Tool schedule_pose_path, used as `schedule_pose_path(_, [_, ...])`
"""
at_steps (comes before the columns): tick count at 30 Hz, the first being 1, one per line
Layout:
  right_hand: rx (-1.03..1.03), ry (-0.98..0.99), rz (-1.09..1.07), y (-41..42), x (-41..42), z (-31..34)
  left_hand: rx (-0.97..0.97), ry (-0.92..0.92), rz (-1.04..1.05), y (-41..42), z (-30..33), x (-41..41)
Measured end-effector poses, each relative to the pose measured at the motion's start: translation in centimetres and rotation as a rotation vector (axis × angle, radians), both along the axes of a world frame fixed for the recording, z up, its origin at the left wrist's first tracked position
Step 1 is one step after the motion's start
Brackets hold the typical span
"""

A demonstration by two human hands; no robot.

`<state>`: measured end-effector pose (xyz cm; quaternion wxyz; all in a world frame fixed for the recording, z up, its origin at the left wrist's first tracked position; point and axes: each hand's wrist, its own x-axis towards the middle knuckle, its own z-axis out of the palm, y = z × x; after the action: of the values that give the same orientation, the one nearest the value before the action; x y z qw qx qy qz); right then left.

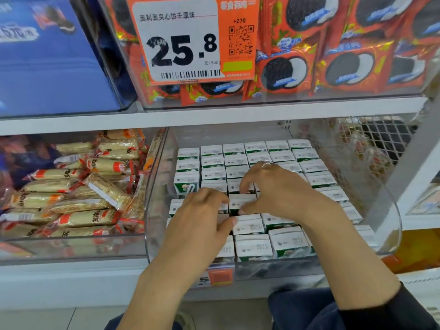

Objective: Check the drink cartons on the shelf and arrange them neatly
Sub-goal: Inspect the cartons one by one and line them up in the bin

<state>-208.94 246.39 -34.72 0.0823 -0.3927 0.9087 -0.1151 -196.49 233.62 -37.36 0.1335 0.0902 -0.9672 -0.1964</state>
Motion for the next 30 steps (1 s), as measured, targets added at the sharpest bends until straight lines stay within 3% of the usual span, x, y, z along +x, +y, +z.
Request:
schedule_pose_path(7, [-0.124,0.010,0.080,-0.1,0.2,-0.5,0.046,0.075,0.040,-0.3,0.3,0.2])
schedule_pose_path(12, [-0.472,-0.047,-0.013,1.6,0.6,0.7,0.296,0.187,0.086,-0.3,1.0,0.1])
schedule_pose_path(16, [-0.900,-0.232,-0.228,3.3,1.9,0.7,0.600,0.232,0.096,-0.2,1.7,0.1])
schedule_pose_path(19, [-1.186,-0.534,-0.327,3.5,2.6,0.9,0.825,0.203,0.046,0.2,2.3,0.3])
schedule_pose_path(22, [-1.229,-0.758,-0.363,3.5,3.1,1.1,0.988,0.188,-0.084,0.5,2.6,0.5])
schedule_pose_path(26, [-1.245,-0.872,-0.393,2.9,3.3,0.7,0.931,0.242,-0.190,0.7,3.0,0.8])
schedule_pose_path(30, [-1.223,-0.866,-0.339,2.0,4.0,0.6,0.598,0.291,-0.165,1.1,2.3,0.8])
